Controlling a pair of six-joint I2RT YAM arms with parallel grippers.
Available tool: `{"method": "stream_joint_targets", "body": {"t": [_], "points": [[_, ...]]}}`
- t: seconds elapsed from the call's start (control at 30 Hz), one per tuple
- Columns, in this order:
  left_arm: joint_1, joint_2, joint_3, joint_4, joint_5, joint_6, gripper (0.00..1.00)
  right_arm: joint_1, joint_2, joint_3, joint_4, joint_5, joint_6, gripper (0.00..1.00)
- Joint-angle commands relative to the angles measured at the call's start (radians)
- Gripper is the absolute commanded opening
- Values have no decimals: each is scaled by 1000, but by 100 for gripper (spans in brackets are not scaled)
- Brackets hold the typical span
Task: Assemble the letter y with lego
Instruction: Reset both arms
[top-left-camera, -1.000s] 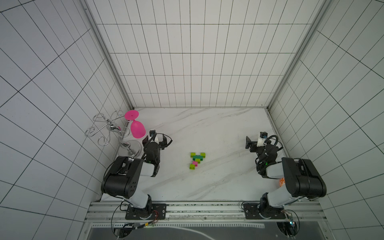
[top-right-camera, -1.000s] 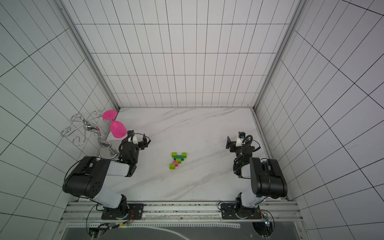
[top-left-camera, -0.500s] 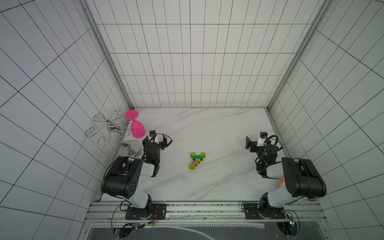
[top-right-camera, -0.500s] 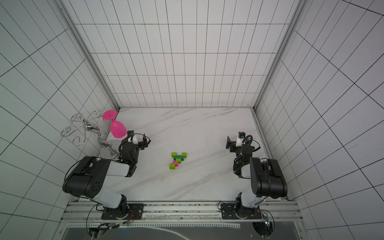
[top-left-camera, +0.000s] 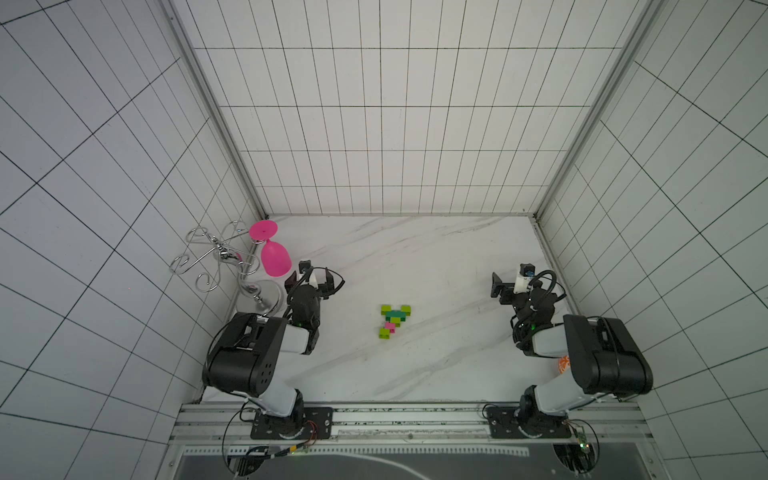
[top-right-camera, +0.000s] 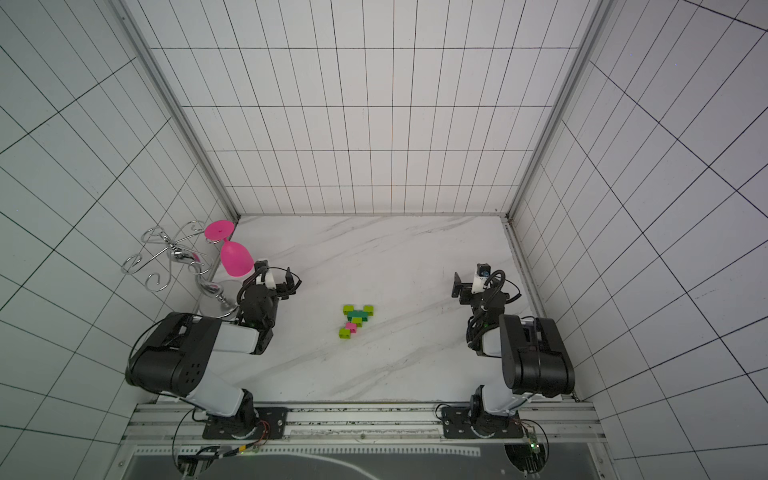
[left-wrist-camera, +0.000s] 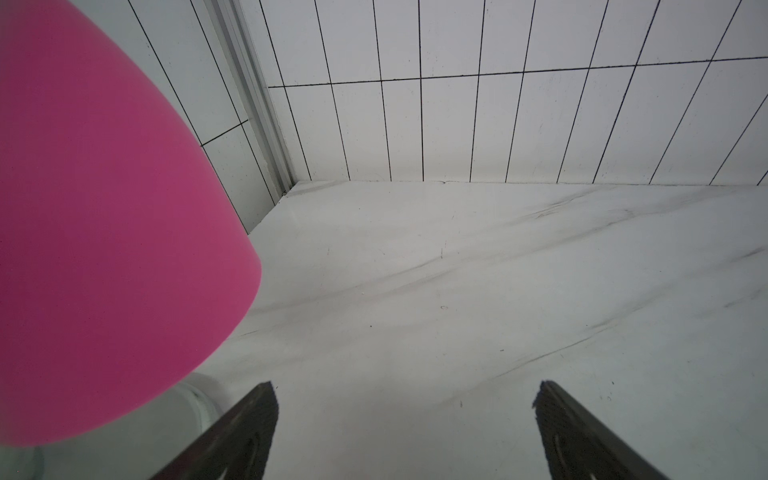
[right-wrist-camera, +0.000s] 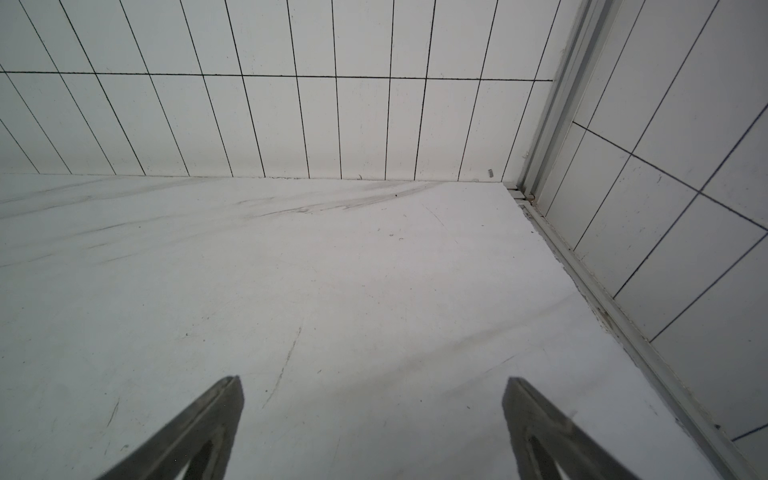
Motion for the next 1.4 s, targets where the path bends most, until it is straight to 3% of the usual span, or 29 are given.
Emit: {"method": "stream_joint_targets", "body": {"t": [0.0,0.27,0.33,0.4,0.6,0.67,0.73,0.8,0.87,0.9,0.97,1.07,1.2,1.37], "points": [[43,22,-33,137,-95,7,76,-53,-91,-205,334,161,98,99],[68,179,-34,292,-331,155,80,-199,-116,-415,613,316,154,99],[82,212,-58,357,-359,162,90,-231,-141,-510,760,354,155,100],[83,262,-112,503,-398,178,94,-269,-160,-563,859,365,150,99],[76,467,-201,913,-366,265,98,-310,-67,-629,1065,352,53,99],[77,474,-190,910,-362,298,98,-331,-15,-690,1228,307,50,99],[86,477,-189,904,-371,281,97,-335,-20,-681,1207,279,-7,99],[96,563,-235,1080,-365,286,97,-352,25,-709,1311,273,7,100],[86,653,-240,1206,-297,346,98,-371,117,-779,1550,292,51,99],[72,687,-226,1211,-278,374,98,-377,130,-799,1594,300,62,100],[27,726,-183,1180,-281,435,98,-374,92,-762,1459,346,61,100],[15,674,-104,950,-304,415,98,-370,101,-755,1450,403,78,100],[5,691,-158,1092,-293,447,98,-368,104,-761,1473,420,81,100],[0,701,-131,1051,-321,435,98,-368,103,-775,1500,410,78,100]]}}
